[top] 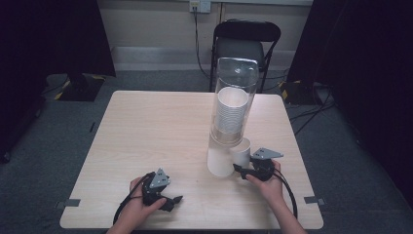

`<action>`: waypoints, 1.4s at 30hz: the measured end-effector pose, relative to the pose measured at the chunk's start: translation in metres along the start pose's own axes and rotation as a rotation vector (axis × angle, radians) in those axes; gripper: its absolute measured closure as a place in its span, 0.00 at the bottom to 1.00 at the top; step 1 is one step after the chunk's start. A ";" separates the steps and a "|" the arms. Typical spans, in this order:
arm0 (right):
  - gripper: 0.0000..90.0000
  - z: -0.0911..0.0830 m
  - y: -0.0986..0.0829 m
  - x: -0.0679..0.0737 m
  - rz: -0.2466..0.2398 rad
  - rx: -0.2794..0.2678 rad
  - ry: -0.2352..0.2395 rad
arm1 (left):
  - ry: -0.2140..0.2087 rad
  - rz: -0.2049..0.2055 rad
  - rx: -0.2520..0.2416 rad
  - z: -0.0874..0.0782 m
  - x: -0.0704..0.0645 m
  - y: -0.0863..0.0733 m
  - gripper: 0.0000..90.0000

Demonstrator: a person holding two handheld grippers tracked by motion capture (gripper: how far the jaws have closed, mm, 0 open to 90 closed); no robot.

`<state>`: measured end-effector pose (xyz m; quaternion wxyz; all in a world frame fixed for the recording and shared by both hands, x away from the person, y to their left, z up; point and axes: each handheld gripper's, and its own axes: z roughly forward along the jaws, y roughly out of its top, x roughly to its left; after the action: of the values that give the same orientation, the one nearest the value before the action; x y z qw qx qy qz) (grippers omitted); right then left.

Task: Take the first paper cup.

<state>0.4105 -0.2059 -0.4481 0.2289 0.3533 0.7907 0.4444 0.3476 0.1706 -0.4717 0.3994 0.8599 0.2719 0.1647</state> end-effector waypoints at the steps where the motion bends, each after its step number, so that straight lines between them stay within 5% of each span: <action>1: 0.39 -0.004 -0.003 -0.004 0.009 0.000 -0.011 | 0.001 0.001 0.000 0.000 0.000 0.000 0.13; 23: 0.39 -0.010 -0.012 -0.050 0.196 -0.079 -0.217 | 0.000 0.001 0.000 0.000 0.000 0.000 0.13; 28: 0.39 -0.007 -0.007 -0.055 0.193 -0.047 -0.245 | -0.001 -0.004 0.000 0.000 0.000 0.000 0.13; 31: 0.39 -0.003 -0.002 -0.061 0.238 -0.047 -0.258 | -0.002 -0.004 0.000 0.000 0.000 0.000 0.13; 33: 0.39 0.000 0.000 -0.061 0.192 -0.032 -0.284 | 0.000 0.002 0.001 0.000 0.000 0.000 0.13; 42: 0.39 0.008 0.001 -0.060 0.180 -0.021 -0.301 | -0.002 -0.002 0.000 0.000 0.000 0.000 0.13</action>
<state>0.4549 -0.2472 -0.4480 0.3075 0.4828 0.7082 0.4133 0.3475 0.1706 -0.4718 0.3996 0.8599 0.2725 0.1633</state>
